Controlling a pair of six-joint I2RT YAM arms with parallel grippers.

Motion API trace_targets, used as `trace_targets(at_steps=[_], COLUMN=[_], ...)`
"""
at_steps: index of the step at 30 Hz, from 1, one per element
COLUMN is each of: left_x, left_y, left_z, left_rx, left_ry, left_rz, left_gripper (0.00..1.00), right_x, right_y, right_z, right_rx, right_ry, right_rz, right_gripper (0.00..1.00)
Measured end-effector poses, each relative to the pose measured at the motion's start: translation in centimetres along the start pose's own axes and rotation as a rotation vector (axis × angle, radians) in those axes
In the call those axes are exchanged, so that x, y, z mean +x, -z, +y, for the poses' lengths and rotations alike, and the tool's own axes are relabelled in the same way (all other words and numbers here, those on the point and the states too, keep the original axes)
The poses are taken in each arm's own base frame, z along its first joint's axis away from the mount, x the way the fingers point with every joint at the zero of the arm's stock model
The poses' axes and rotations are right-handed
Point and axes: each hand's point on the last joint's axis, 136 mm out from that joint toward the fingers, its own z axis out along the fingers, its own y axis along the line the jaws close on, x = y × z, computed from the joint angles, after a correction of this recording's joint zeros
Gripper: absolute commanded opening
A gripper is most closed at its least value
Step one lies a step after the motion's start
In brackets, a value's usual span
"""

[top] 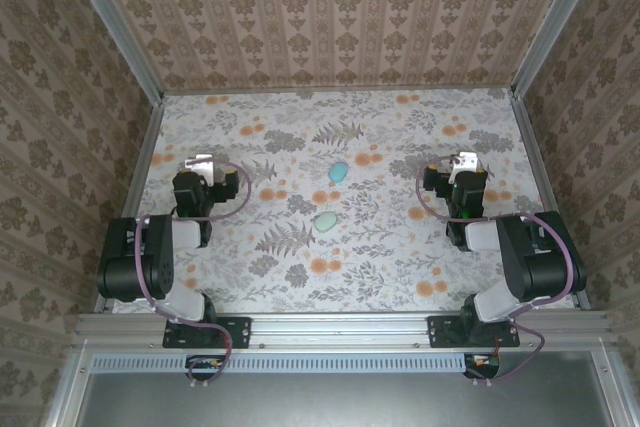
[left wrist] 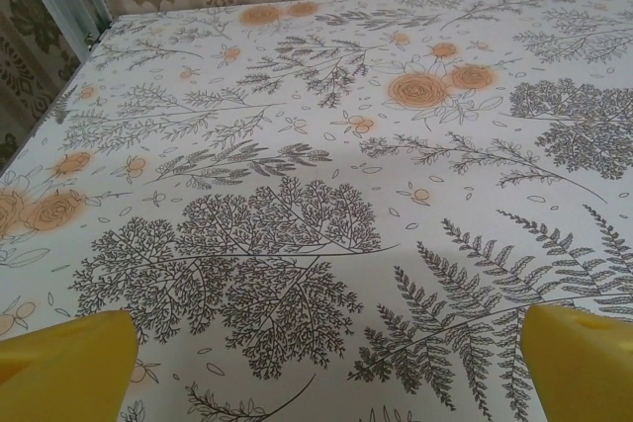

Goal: Insert wireless bluetooth earbuds into charging case

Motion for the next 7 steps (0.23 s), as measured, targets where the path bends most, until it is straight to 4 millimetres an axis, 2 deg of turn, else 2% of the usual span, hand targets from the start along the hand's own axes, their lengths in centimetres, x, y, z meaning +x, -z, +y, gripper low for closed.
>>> trace_targets(at_steps=[7], left_x=[0.00], left_y=[0.00], left_z=[-0.07], left_rx=[-0.005], left_ry=[-0.003], left_rz=[0.001], left_gripper=[1.00], right_x=[0.19], right_y=[-0.08], right_z=[0.24], right_rx=[-0.013], right_ry=[0.004], right_rz=[0.013], right_gripper=[1.00])
